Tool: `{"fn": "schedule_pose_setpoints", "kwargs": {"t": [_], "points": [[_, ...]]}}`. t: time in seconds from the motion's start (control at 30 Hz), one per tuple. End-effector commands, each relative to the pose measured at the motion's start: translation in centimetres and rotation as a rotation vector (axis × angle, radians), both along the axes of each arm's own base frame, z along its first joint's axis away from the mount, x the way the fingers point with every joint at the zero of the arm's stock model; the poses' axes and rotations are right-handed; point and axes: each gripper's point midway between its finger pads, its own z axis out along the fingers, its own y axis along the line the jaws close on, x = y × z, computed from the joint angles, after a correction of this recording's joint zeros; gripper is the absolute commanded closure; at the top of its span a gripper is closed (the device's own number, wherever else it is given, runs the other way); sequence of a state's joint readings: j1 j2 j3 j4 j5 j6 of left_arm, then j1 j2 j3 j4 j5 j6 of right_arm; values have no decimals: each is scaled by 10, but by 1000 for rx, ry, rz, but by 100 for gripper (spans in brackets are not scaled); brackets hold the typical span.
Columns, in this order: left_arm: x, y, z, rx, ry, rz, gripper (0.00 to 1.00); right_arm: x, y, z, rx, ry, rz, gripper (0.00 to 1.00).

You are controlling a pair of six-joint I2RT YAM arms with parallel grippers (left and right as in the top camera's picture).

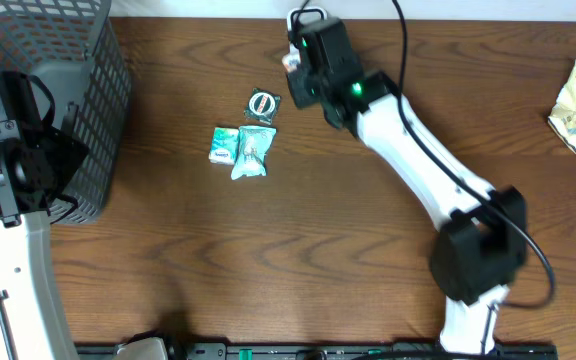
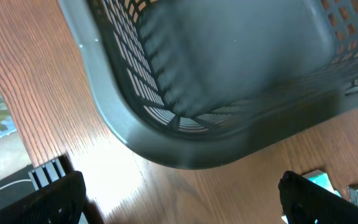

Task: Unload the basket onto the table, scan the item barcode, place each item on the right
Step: 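Raise the orange box and hold it before the scanner, then carry the orange box right and drop it beside the yellow bag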

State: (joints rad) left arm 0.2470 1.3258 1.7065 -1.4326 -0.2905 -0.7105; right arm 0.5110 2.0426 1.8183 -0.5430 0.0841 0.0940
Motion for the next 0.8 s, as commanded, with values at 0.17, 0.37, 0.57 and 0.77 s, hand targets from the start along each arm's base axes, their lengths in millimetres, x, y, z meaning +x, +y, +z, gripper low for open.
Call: {"fn": "schedule_pose_setpoints", "kwargs": {"t": [0.17,0.37,0.57,0.77], "points": [[-3,2,1,7,-5,17,2,98,-22,9,-259,-167,17,99],[-3,2,1,7,-5,17,3,132,-30,-7,-646,-328,95,99],[-3,2,1,7,-5,17,2,135,-19,-47,-816,-321,265,99],[-3,2,1,7,-5,17,2,138,-17,-46,-813,-335,260,99]]}}
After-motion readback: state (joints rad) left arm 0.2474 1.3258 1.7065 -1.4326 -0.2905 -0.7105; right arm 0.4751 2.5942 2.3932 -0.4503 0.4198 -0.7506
